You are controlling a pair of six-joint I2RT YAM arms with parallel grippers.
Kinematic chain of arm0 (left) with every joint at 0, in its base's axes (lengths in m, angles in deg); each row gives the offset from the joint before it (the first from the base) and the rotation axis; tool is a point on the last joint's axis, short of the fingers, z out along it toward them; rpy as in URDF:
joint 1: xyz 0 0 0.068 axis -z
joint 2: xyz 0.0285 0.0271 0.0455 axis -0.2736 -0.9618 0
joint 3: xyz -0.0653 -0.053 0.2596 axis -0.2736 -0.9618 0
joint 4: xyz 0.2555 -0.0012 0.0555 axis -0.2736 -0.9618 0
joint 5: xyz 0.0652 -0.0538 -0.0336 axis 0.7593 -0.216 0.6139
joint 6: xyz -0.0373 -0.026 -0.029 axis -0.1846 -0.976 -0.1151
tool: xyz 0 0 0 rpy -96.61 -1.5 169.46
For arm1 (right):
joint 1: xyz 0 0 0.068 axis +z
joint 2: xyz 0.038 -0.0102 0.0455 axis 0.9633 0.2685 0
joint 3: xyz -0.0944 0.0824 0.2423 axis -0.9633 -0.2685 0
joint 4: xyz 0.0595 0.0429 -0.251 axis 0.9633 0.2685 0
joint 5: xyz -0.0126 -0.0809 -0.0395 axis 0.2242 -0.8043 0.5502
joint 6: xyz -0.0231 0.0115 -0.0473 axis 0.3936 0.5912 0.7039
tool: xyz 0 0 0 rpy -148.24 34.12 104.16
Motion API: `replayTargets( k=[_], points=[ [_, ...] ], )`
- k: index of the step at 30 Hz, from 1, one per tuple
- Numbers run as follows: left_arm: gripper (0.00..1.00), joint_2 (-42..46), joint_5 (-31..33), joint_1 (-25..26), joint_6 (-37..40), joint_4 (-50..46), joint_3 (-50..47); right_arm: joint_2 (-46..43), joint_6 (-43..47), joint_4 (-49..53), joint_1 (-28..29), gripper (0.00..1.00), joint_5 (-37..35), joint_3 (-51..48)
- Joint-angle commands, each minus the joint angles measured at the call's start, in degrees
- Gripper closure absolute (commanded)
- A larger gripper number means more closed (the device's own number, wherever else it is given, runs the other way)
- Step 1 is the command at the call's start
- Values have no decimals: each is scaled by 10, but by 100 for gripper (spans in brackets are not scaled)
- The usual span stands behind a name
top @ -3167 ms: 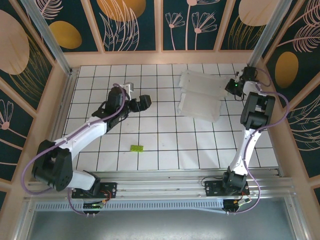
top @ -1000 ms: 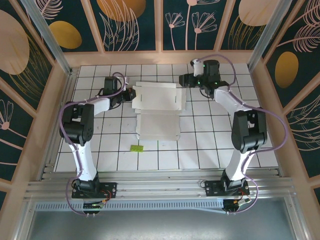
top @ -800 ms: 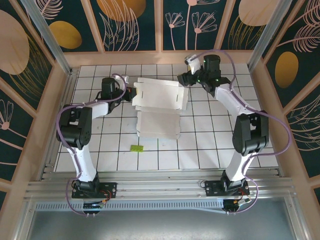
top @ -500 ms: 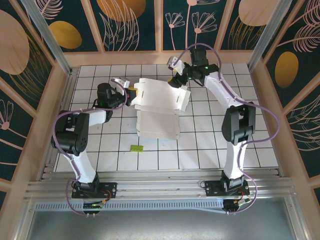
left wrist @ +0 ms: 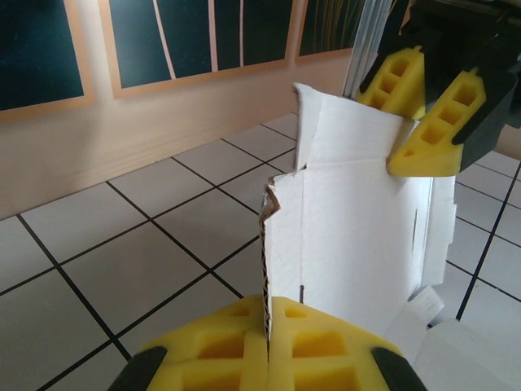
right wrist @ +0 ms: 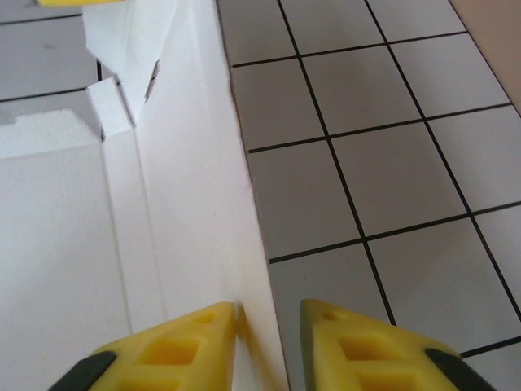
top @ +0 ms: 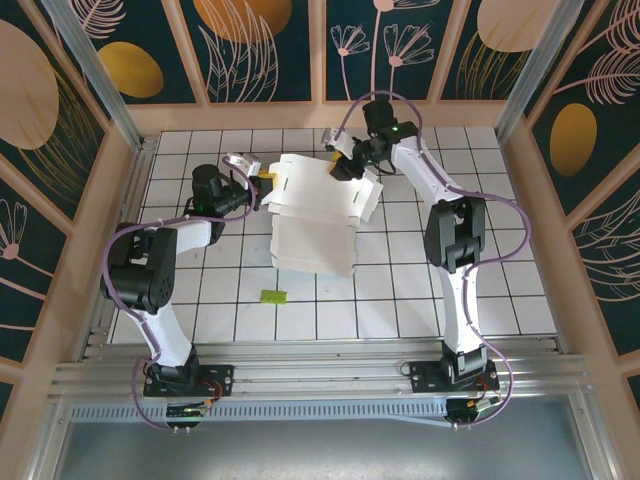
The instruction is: Fold the paper box
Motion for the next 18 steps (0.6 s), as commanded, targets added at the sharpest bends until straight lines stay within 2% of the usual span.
replayTargets(
  k=[1, 5, 9, 11, 15, 17, 18],
  points=[
    [100, 13, -6, 1, 17, 20, 6, -6, -14, 6, 5, 80, -5, 14],
    [98, 13, 11, 1, -1, 32, 2, -35, -17, -28, 17, 87, -43, -23],
    [59, 24, 24, 1, -60, 90, -24, -77, -24, -88, 37, 89, -128, -85],
    [51, 38, 34, 1, -95, 115, -39, -97, -22, -116, 52, 90, -177, -117],
    [40, 96, 110, 1, -228, 79, -57, -138, -17, -184, 86, 92, -286, -197],
    [36, 124, 164, 1, -325, 8, -52, -161, -14, -236, 100, 93, -339, -248],
    [37, 133, 188, 2, -397, -41, -45, -174, -10, -271, 119, 93, -373, -281]
  ],
)
